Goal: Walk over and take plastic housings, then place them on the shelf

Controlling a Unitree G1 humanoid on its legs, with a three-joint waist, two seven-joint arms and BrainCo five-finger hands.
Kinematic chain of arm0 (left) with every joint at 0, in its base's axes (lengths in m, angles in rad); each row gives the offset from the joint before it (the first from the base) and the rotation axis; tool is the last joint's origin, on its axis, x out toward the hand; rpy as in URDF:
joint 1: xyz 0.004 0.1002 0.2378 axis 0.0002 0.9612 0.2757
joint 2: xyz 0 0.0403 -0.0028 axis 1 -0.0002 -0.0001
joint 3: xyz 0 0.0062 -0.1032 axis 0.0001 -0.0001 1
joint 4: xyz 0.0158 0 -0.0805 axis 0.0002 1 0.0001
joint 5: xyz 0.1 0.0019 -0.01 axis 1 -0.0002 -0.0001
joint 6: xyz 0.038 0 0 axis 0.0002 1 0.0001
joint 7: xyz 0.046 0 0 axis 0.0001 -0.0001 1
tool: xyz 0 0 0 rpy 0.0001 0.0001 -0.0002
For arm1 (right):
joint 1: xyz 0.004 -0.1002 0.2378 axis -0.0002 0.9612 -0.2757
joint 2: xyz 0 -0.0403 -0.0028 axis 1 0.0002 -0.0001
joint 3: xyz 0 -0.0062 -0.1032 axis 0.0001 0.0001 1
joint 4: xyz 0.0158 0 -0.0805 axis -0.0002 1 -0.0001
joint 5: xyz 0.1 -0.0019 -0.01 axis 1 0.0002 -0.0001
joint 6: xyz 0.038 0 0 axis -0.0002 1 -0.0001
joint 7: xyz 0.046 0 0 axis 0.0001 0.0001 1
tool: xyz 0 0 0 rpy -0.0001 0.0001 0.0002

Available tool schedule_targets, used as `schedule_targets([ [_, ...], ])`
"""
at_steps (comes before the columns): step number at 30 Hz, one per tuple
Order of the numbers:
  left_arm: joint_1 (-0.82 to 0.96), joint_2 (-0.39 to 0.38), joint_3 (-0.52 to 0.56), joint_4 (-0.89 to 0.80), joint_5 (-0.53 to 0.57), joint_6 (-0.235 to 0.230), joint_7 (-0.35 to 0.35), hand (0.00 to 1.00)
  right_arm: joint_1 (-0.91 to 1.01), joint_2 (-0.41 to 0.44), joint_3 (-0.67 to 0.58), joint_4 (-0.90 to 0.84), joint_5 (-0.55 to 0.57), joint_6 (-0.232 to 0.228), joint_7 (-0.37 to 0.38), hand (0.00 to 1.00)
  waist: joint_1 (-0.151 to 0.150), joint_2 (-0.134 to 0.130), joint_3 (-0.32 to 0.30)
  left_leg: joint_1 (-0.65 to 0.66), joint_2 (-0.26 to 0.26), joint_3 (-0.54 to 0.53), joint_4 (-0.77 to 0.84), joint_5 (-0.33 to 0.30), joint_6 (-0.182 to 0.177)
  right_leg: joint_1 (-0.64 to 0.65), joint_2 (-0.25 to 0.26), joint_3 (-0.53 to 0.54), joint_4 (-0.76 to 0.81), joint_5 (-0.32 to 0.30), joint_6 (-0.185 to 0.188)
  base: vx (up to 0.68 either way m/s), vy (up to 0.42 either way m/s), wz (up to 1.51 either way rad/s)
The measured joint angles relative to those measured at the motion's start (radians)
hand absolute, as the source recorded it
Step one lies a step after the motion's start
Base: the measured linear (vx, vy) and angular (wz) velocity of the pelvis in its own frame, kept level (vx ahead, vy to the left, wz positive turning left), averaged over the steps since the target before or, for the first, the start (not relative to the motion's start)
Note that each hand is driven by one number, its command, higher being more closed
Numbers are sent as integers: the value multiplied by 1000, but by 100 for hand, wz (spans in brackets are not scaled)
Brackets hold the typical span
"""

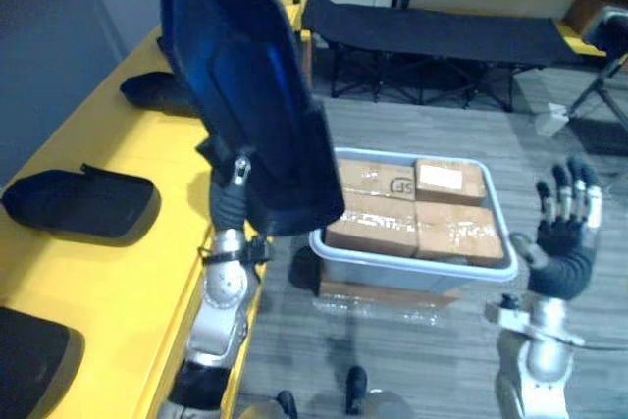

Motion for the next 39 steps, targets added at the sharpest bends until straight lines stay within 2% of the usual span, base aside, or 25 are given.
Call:
schedule_targets([
  [4, 48, -8, 34, 0, 23, -21, 39, 100, 54, 66, -51, 19, 70, -10, 11, 0, -19, 2, 0, 1, 0, 0, -3, 0, 0, -2, 1, 0, -2, -4, 2, 64, 15, -1],
  [7, 87, -8, 50, -26, 15, -76, 27, 100, 106, 98, -91, 64, 73, -5, -40, 0, -23, 5, 0, 2, -1, 3, -8, 0, 0, -10, 1, 3, -1, -5, 2, 64, 18, -3],
  [9, 175, -10, 51, -86, -21, -125, -13, 100, 160, 123, -107, 96, 72, 9, -68, 0, -36, 11, 0, 14, -2, 4, -19, 0, 0, -10, 0, 5, 9, -16, 6, 47, 12, -2],
  [13, 280, -26, 52, -130, -62, -190, -82, 100, 249, 164, -132, 115, 71, 12, -67, 0, -40, 35, 7, 34, 0, 8, -24, -4, -5, -9, -3, 11, 46, -44, 6, 18, 7, -3],
  [16, 305, -28, 76, -146, -98, -252, -83, 100, 253, 164, -152, 127, 73, -9, -1, 0, -40, 49, 1, 38, 4, 16, -25, -11, -12, -11, -2, 17, 67, -67, -2, -46, -10, -7],
  [20, 304, -27, 142, -241, -84, -288, -32, 100, 196, 138, -162, 99, 103, -13, 91, 0, -32, 59, 2, 35, 5, -8, -24, -13, -17, -11, -3, 2, 85, -81, -1, -34, -23, 14],
  [22, 299, -27, 194, -301, -40, -293, 38, 100, 126, 98, -129, 31, 104, -9, 114, 0, -5, 72, 0, 26, 2, -41, -23, -9, -22, -6, -8, -31, 87, -86, -2, -11, -22, 36],
  [23, 300, -27, 208, -315, -21, -294, 57, 100, 102, 82, -109, 14, 104, -7, 118, 0, -1, 75, -2, 18, 1, -58, -20, -6, -23, -5, -11, -50, 88, -87, -3, 0, -26, 68],
  [25, 300, -28, 248, -357, 33, -293, 105, 100, 18, 37, -25, -22, 92, 14, 108, 0, 23, 77, -1, -2, -3, -104, -18, 8, -27, -2, -20, -100, 88, -87, 1, 7, -26, 75],
  [27, 311, -31, 306, -399, 100, -276, 161, 100, -106, -2, 93, -26, 19, 96, 65, 0, 74, 76, 4, -4, -8, -172, -19, 29, -29, 29, -26, -170, 83, -91, 1, 34, -50, 88],
  [28, 322, -35, 329, -409, 110, -272, 169, 100, -138, -10, 126, -26, -4, 120, 51, 0, 86, 76, 4, -5, -9, -189, -18, 32, -30, 37, -28, -189, 83, -95, 2, 41, -49, 86],
  [30, 367, -73, 424, -439, 133, -257, 200, 100, -236, -22, 217, -17, -83, 200, 9, 0, 132, 75, 5, -17, -20, -251, -13, 40, -34, 58, -35, -249, 80, -102, 6, 56, -38, 84],
  [31, 379, -86, 448, -444, 136, -257, 205, 100, -255, -21, 235, -10, -102, 218, -4, 0, 146, 75, 5, -18, -22, -260, -12, 41, -33, 61, -36, -261, 79, -103, 6, 72, -21, 70],
  [32, 401, -107, 486, -449, 135, -257, 206, 100, -288, -20, 267, 10, -133, 250, -27, 0, 177, 70, 8, -19, -24, -283, -9, 42, -34, 70, -36, -276, 78, -103, 6, 68, -1, 63],
  [33, 415, -119, 513, -450, 135, -256, 206, 100, -306, -21, 288, 30, -161, 281, -49, 0, 195, 61, 14, -19, -30, -307, 1, 42, -34, 92, -38, -299, 71, -104, 7, 55, 3, 63],
  [36, 451, -129, 567, -453, 131, -256, 198, 100, -328, -19, 319, 55, -185, 327, -70, 0, 231, 33, 18, -17, -43, -338, 8, 42, -34, 112, -46, -301, 71, -114, 14, 40, 30, 43],
  [39, 480, -146, 602, -453, 131, -254, 182, 100, -338, -20, 319, 57, -185, 347, -69, 0, 237, 14, 19, -17, -54, -340, 19, 40, -35, 115, -59, -300, 88, -127, 19, 12, 39, 9],
])
